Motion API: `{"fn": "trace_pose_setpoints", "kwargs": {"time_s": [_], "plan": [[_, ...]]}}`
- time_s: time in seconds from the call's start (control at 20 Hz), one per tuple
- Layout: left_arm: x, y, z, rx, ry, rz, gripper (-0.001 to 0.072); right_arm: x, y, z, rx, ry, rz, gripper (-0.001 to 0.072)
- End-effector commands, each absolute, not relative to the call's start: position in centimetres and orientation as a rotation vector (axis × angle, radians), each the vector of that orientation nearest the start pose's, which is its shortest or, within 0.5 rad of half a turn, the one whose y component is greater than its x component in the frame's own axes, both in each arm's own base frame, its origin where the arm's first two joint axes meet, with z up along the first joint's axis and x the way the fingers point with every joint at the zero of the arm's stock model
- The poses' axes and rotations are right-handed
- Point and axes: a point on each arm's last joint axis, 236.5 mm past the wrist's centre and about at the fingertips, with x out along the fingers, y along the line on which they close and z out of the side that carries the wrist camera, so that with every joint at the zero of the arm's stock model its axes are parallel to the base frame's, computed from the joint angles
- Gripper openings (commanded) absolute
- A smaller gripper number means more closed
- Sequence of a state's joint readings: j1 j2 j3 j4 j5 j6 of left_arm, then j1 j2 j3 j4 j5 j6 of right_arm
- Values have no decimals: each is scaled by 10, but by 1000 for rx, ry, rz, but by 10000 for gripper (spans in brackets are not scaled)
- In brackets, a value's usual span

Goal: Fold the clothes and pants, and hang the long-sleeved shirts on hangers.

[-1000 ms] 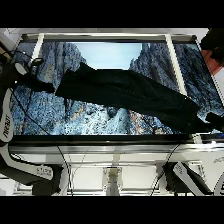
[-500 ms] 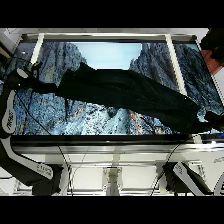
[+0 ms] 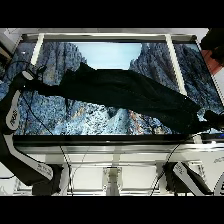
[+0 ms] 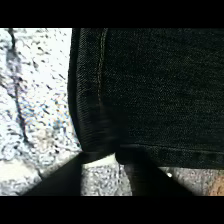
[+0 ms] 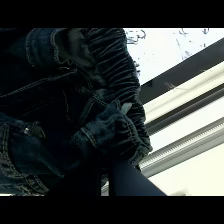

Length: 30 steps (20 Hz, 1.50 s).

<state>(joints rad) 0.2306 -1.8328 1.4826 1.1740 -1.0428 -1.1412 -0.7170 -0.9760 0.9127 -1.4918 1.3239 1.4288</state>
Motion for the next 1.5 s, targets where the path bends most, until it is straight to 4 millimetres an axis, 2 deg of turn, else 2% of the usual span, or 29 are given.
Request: {"fn": "trace_pose_setpoints", "kwargs": {"time_s": [0.0,0.1,0.15,0.25,0.45,0.5,0.55,0.65,0.7,0.75,0.85,0.95,1.0,1.05,1.1,1.15,1.25,1.35,1.4,1.45], "plan": [[488,26,-106,-212,1285,-250,23,223,-166,15,453,1314,-442,23],[492,21,-91,-240,1254,-258,22,232,-157,16,483,1288,-399,22],[495,21,-78,-257,1222,-258,22,241,-150,19,499,1262,-359,22],[505,22,-33,-335,1115,-258,22,268,-145,35,533,1157,-306,20],[524,51,72,-670,835,-173,22,344,-171,78,600,934,-263,19],[530,56,103,-769,738,-190,22,370,-172,91,633,884,-204,19],[535,60,132,-863,647,-218,22,396,-172,108,687,823,-146,19],[542,67,193,-1024,451,-316,22,448,-168,159,785,669,4,19],[540,73,224,-1081,353,-369,22,464,-167,185,803,612,63,19],[535,80,249,-1118,274,-415,22,474,-168,210,784,567,105,18],[517,91,278,-1105,211,-457,21,479,-175,252,675,511,116,19],[494,100,288,-1031,220,-459,21,473,-185,285,545,470,70,19],[480,107,291,-988,231,-447,21,467,-189,292,481,484,39,19],[469,111,290,-946,256,-432,21,458,-193,290,426,529,7,19],[458,116,281,-916,309,-401,21,448,-196,279,403,590,-21,19],[446,119,263,-887,399,-349,21,436,-200,260,392,679,-50,19],[418,122,213,-792,631,-248,21,413,-210,219,407,844,-120,19],[383,119,162,-676,891,-190,21,398,-215,187,435,954,-164,19],[371,118,143,-640,983,-161,21,391,-217,171,441,1007,-179,19],[366,120,133,-656,1015,-128,21,382,-218,154,452,1062,-193,19]]}}
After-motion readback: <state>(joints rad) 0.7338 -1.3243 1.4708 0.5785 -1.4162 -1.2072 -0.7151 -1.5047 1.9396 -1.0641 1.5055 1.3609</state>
